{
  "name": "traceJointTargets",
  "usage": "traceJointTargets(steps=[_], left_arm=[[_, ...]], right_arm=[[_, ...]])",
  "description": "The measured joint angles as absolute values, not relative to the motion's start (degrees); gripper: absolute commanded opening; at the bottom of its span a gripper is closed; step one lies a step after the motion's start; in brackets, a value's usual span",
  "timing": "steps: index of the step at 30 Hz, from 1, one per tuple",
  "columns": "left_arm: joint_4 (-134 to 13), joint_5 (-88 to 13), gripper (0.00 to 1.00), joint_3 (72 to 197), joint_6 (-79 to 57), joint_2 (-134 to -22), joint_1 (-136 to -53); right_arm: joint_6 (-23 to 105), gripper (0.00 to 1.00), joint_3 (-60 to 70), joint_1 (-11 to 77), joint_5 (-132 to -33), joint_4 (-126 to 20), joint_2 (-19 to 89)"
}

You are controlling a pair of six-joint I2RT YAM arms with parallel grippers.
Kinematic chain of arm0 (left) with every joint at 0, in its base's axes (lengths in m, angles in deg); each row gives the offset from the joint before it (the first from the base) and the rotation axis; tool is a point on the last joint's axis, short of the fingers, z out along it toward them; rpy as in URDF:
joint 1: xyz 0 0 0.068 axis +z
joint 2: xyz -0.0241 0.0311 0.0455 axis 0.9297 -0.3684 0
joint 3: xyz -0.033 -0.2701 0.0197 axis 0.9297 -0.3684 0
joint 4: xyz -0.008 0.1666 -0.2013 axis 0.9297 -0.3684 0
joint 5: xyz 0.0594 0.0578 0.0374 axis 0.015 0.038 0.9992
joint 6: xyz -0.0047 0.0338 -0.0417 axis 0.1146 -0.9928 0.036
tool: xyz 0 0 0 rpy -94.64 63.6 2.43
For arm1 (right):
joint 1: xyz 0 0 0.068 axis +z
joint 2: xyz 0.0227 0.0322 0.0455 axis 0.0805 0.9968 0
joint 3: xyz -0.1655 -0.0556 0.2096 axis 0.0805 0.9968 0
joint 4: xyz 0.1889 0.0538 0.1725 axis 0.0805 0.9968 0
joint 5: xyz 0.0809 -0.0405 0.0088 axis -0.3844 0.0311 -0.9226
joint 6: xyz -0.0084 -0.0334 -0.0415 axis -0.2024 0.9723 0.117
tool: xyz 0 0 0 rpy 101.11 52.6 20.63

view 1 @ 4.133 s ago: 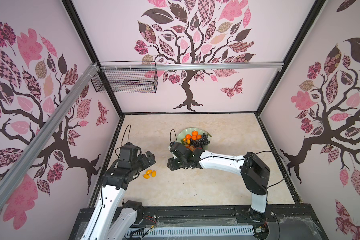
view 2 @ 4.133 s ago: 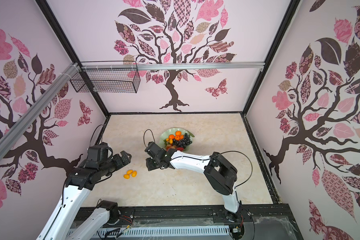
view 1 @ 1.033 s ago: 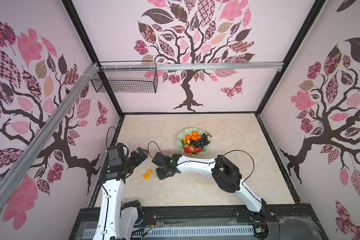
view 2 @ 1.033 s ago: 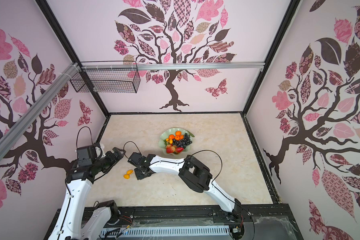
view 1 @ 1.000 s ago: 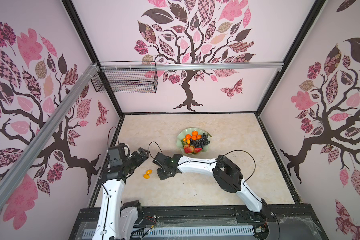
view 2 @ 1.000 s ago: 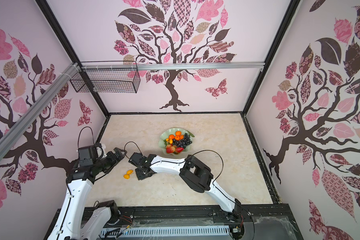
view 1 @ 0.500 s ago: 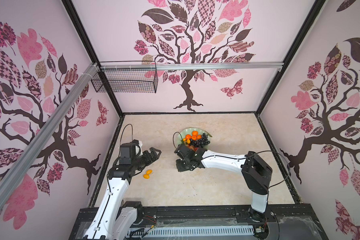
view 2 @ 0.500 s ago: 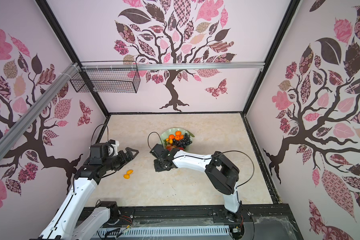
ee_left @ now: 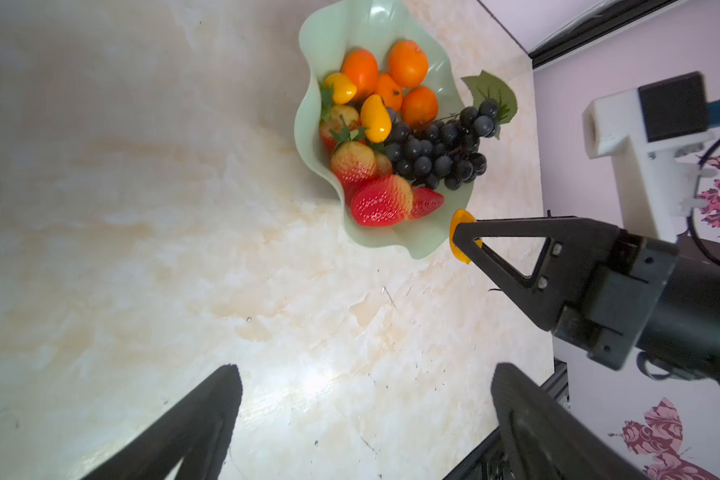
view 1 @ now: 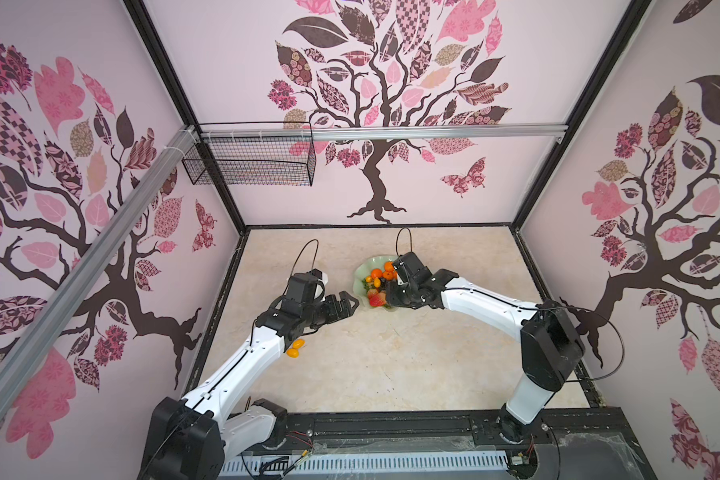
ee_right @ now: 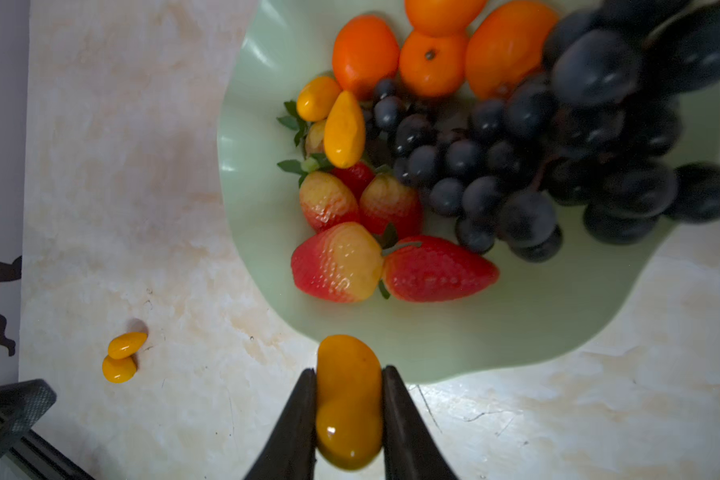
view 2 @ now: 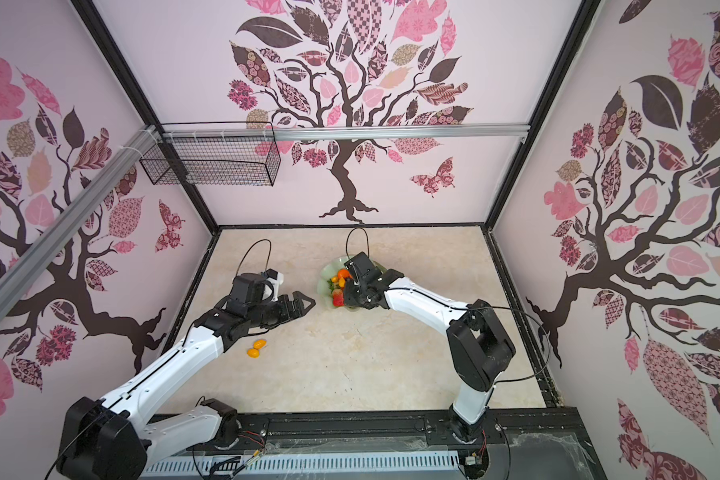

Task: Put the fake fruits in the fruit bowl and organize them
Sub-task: 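Lift the kumquat with the right gripper and carry it over the bowl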

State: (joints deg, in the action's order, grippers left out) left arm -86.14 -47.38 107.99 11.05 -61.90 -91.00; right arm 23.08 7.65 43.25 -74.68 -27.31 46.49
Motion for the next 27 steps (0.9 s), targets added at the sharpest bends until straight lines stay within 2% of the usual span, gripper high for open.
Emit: traceJointTargets(steps=[5,13,27], left_arm=[[-84.0,-44.8,0.98,111.2,11.5,-66.1,-91.1],[-83.3,-41.4,0.98,116.0,12.1,-72.2,-89.4],[-83.4,-43.7,0.98,116.0,13.1,-72.7,-81.5]], right_arm=[[25.1,0.27,3.4,40.5,-74.7,-26.2,47.8],[27.2,0.27,-8.6,40.5,-77.3,-26.1,58.1],[30.1,0.27,-22.1,40.5,-84.3,-21.7,70.9]])
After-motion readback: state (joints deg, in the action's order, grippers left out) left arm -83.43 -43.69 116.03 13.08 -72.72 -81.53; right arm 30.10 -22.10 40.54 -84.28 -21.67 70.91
